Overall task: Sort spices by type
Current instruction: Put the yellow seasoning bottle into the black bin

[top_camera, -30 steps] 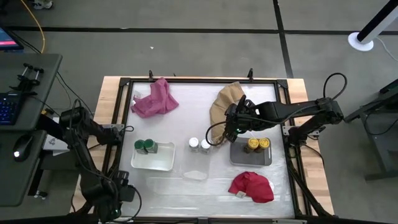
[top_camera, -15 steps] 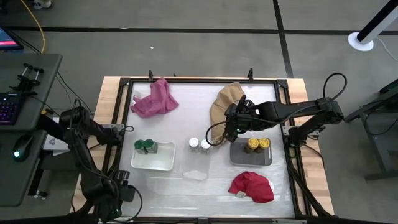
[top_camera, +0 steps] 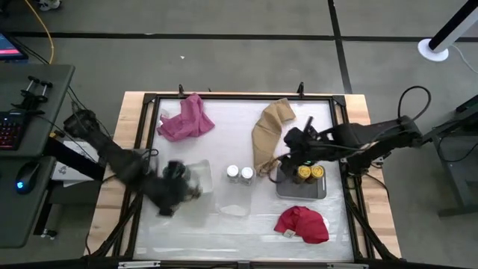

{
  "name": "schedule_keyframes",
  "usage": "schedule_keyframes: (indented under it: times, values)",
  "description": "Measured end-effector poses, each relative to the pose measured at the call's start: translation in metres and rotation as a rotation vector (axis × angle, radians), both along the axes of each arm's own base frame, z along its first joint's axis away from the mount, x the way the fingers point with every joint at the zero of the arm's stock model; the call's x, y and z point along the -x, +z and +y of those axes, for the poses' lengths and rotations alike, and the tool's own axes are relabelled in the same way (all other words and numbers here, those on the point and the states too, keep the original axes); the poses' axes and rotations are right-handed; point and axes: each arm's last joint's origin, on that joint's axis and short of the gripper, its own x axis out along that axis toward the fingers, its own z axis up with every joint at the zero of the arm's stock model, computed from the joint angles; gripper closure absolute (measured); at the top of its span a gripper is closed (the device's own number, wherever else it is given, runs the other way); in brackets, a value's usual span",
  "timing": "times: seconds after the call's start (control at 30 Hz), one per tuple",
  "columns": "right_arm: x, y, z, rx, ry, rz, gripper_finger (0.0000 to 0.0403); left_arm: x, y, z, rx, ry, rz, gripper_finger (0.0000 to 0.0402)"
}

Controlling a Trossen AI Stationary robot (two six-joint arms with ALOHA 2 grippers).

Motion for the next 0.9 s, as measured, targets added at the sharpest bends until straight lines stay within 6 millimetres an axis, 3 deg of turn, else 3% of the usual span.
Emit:
schedule_keyframes:
  times: [0.17, 0.27, 0.4, 0.5, 0.6, 0.9]
  values:
    - [0.014, 0.008, 0.014, -0.054, -0.009, -0.056, 0.0107, -0.05, 0.012, 0.052, -0.041, -0.01, -0.179, 0.0208]
    - [0.017, 0.008, 0.021, -0.076, -0.015, -0.06, 0.0107, -0.062, 0.014, 0.071, 0.063, -0.004, -0.192, 0.0208]
    - [0.02, 0.008, 0.028, -0.072, -0.019, -0.075, 0.0107, -0.07, 0.019, 0.076, 0.068, -0.095, -0.264, 0.0208]
    - [0.021, 0.008, 0.03, -0.048, -0.042, -0.095, 0.0107, -0.091, 0.027, 0.083, 0.063, -0.095, -0.436, 0.0208]
    - [0.021, 0.009, 0.029, -0.045, -0.045, -0.098, 0.0107, -0.111, 0.022, 0.087, 0.087, -0.081, -0.505, 0.0208]
    - [0.023, 0.007, 0.029, -0.089, -0.1, -0.085, 0.0107, -0.197, 0.006, 0.074, 0.021, -0.169, -0.561, 0.0208]
